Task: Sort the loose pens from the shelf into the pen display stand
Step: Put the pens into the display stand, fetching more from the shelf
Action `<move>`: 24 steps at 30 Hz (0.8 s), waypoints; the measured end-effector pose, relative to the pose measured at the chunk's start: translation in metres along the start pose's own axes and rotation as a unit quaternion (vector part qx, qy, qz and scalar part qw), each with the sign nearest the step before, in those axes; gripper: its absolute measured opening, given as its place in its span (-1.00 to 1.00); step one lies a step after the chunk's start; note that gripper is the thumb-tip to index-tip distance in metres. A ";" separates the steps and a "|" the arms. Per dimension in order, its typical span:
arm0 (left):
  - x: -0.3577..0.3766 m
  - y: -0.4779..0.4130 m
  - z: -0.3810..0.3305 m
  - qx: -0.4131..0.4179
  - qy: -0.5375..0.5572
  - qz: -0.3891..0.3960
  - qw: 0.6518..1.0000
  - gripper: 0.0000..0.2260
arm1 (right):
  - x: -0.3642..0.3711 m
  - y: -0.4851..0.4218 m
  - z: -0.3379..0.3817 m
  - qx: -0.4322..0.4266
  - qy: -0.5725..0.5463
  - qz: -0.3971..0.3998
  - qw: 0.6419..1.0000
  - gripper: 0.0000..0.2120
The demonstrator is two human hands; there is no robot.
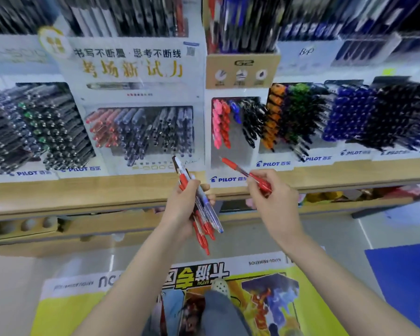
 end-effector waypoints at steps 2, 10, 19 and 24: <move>0.001 -0.005 -0.004 -0.007 -0.014 0.020 1.000 -0.88 | 0.000 -0.004 0.005 -0.007 -0.015 -0.027 1.000 -0.92; -0.014 -0.016 0.001 -0.017 -0.087 0.080 0.993 -0.88 | 0.017 -0.003 0.021 -0.034 -0.041 -0.123 0.991 -0.90; -0.017 -0.014 0.023 -0.001 -0.158 0.149 0.976 -0.86 | 0.037 0.006 0.007 -0.065 -0.052 -0.184 0.979 -0.97; -0.023 -0.017 0.032 0.032 -0.186 0.180 0.965 -0.87 | 0.055 0.014 0.003 -0.094 -0.073 -0.206 0.971 -0.94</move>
Point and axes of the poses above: each hand's wrist, its own y-axis away from the middle knuckle, its own x-axis out of the palm, z = x × y, the point moved 6 cm from there along -y, towards the middle knuckle, and after that the axes turned 13 degrees about x, right-handed, at the moved point
